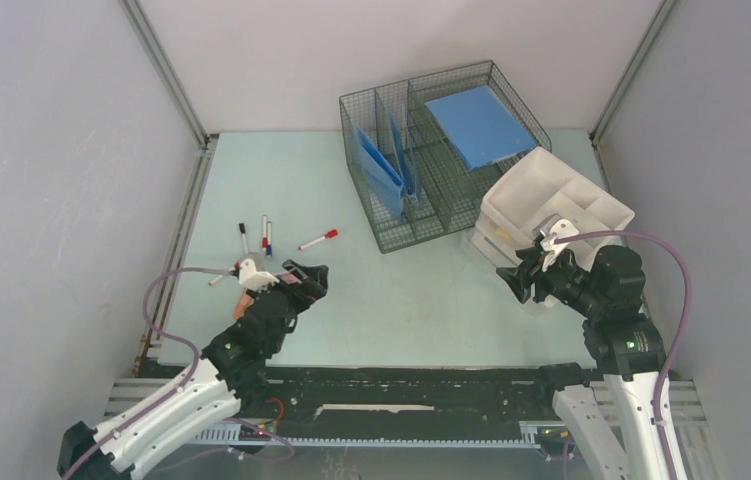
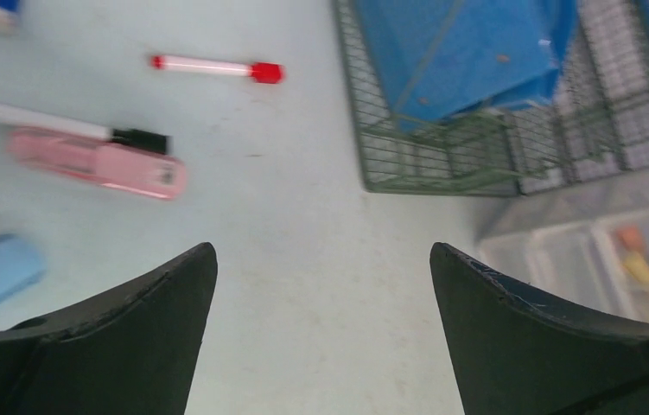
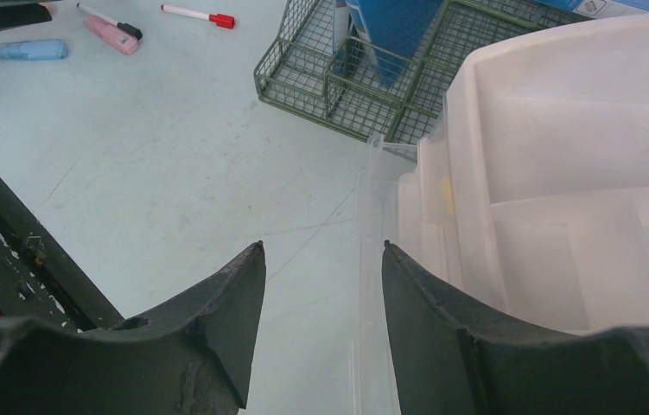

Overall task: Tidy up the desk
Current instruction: Pick up the stationery from the center of the board.

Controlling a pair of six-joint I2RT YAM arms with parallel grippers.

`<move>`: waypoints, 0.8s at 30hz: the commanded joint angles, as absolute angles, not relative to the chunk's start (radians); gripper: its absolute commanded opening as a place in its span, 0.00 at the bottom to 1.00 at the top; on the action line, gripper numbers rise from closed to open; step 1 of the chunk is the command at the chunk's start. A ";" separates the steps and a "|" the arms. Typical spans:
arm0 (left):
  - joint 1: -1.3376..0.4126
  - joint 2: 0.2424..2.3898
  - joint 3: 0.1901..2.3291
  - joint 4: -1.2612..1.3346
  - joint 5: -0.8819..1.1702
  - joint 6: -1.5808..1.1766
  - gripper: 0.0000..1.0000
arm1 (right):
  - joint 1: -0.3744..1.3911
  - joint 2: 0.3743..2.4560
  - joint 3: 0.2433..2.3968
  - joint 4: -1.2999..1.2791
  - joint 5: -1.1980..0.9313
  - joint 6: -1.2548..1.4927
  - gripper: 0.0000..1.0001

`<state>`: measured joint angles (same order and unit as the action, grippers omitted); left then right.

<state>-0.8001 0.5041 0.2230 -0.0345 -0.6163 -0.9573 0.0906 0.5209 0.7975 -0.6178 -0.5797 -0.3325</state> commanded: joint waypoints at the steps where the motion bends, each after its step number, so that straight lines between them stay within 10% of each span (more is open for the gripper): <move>1: -0.700 0.483 0.264 -0.260 -0.537 -0.937 1.00 | 0.082 0.524 0.808 -0.612 -0.593 -0.342 0.60; 24: -0.420 0.975 0.489 -0.314 -0.462 -0.914 0.87 | 0.080 0.514 0.808 -0.615 -0.596 -0.347 0.60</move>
